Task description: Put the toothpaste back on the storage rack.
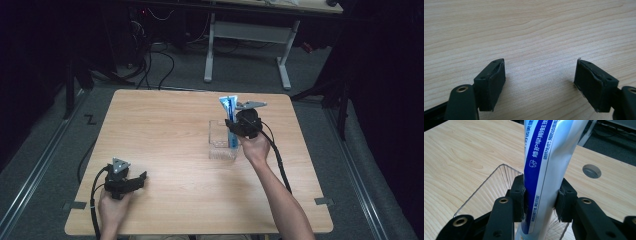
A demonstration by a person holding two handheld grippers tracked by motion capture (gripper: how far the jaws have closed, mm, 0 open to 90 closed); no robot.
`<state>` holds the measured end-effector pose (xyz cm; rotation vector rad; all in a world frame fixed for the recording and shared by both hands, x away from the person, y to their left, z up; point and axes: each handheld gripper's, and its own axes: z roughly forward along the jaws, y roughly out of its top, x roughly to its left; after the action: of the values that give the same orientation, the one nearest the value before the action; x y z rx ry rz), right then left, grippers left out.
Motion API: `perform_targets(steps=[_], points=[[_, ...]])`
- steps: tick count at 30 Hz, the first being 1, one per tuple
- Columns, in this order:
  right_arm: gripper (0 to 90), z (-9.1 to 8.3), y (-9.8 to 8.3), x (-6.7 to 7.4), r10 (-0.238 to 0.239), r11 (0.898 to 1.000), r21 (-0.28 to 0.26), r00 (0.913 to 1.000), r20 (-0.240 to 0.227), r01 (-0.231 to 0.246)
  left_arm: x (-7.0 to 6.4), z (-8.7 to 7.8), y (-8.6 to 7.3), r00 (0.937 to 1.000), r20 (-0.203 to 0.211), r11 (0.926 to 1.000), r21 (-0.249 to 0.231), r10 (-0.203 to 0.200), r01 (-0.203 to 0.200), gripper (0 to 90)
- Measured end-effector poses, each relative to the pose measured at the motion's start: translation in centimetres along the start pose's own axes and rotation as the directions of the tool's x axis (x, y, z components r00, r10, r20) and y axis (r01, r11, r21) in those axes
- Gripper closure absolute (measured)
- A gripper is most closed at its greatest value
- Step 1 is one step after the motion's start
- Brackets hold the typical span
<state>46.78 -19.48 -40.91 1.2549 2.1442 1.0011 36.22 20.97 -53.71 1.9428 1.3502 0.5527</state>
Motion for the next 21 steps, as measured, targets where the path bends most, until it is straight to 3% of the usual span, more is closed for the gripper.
perform_targets(steps=[13,21], points=[[64.0,0.1,-1.1,-0.3,0.020,1.000,0.017,0.9997,-0.014,-0.020,0.1,0.0,0.0,1.0000,0.001,1.0000,-0.003,-0.005,0.005,25.2],[62.9,0.5,-1.5,0.3,-0.022,0.999,0.047,0.9997,-0.014,0.023,0.1,0.0,0.0,1.0000,0.002,1.0000,-0.004,-0.008,0.008,25.2]])
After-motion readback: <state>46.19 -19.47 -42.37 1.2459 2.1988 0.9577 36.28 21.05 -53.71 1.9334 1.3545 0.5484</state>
